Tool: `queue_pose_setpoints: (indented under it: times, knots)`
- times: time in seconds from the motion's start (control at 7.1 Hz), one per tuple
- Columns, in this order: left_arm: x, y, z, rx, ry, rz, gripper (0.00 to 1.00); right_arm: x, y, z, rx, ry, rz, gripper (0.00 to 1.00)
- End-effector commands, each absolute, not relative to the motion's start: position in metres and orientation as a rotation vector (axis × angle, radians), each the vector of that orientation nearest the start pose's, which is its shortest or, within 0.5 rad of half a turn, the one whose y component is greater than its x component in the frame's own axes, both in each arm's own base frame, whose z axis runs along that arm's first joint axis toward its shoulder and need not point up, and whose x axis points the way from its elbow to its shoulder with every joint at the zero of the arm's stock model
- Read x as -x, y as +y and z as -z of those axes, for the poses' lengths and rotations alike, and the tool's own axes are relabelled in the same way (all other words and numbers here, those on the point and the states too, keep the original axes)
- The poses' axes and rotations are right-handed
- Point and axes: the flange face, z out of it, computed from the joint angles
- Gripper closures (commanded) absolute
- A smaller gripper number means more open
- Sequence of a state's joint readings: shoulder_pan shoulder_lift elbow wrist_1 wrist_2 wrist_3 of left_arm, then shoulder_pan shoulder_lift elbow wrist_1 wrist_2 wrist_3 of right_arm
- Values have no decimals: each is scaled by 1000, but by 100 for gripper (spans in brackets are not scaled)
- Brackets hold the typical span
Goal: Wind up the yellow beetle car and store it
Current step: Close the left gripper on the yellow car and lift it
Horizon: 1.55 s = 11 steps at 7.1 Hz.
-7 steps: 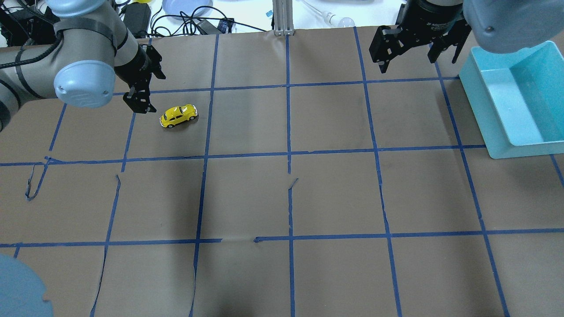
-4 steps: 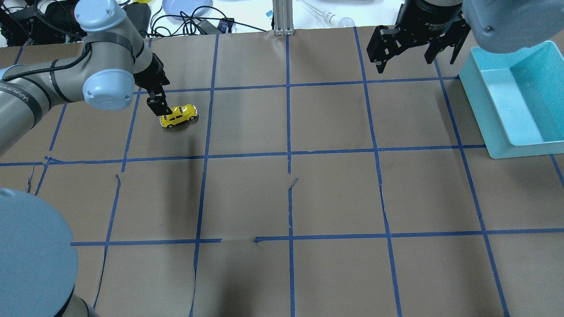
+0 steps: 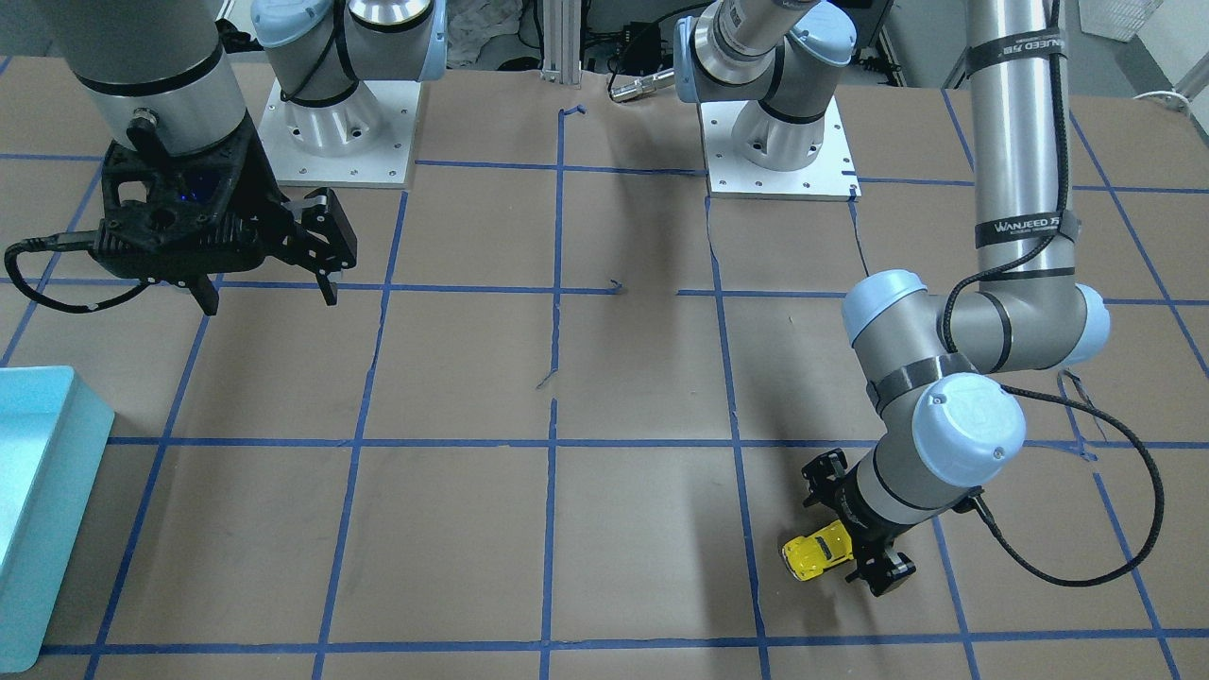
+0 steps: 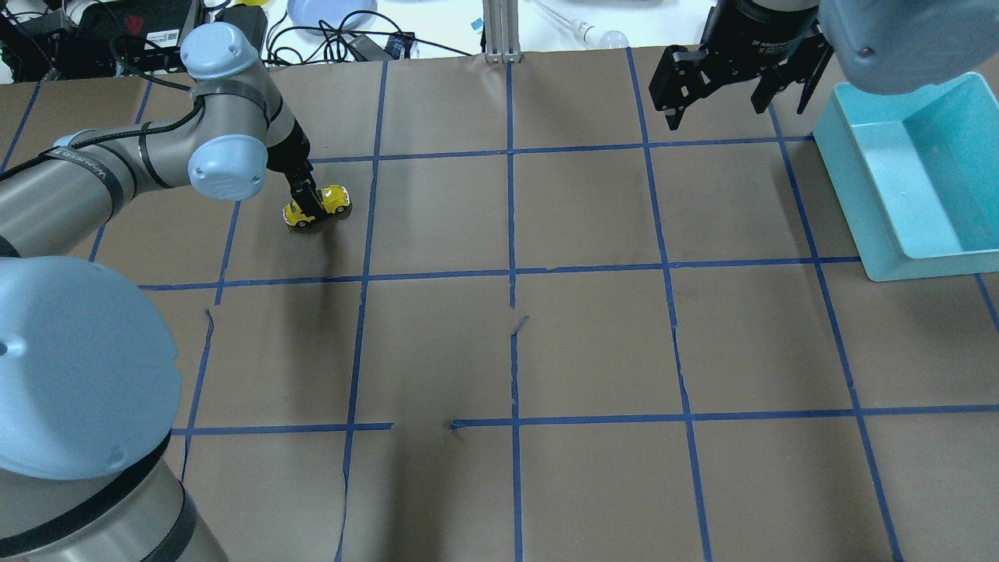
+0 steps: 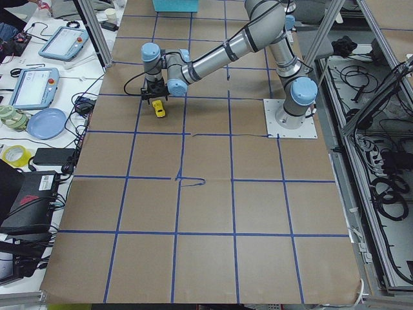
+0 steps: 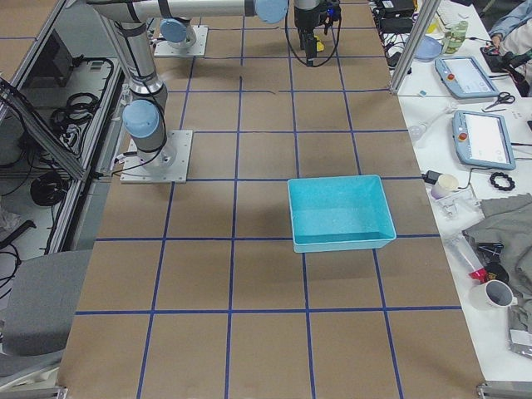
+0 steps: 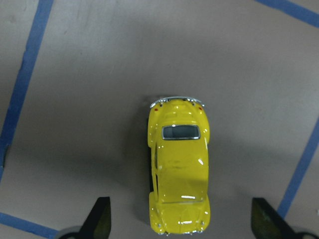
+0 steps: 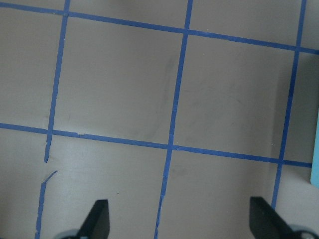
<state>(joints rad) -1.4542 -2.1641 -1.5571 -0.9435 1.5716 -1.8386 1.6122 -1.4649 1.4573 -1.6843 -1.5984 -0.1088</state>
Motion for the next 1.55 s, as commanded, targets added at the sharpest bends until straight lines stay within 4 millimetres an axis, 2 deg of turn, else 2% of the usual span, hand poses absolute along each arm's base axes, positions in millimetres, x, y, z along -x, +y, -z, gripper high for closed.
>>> queue_pose_setpoints:
  times: [0.0, 0.28, 0.42, 0.56, 0.7, 0.85, 1.13, 1.41]
  knots:
    - [55, -682, -193, 2629, 1763, 26, 0, -153, -542, -501, 235, 3159, 191, 0]
    - [55, -681, -187, 2620, 1762, 19, 3, -153, -542, -501, 235, 3159, 188, 0]
    - [54, -682, -181, 2614, 1759, 9, 14, -153, -542, -501, 235, 3159, 188, 0]
    - [54, -683, -179, 2613, 1757, 9, 42, -153, -542, -501, 235, 3159, 188, 0]
    - [54, -684, -180, 2613, 1761, 16, 85, -153, -542, -501, 235, 3159, 188, 0]
    - [54, -685, -182, 2621, 1769, 25, 100, -153, -542, -501, 235, 3159, 188, 0]
    - [54, -695, -208, 2633, 1874, 112, 100, -153, -542, -501, 235, 3159, 188, 0]
    - [81, -697, -232, 2694, 1984, -4, 100, -153, -542, -501, 235, 3159, 188, 0]
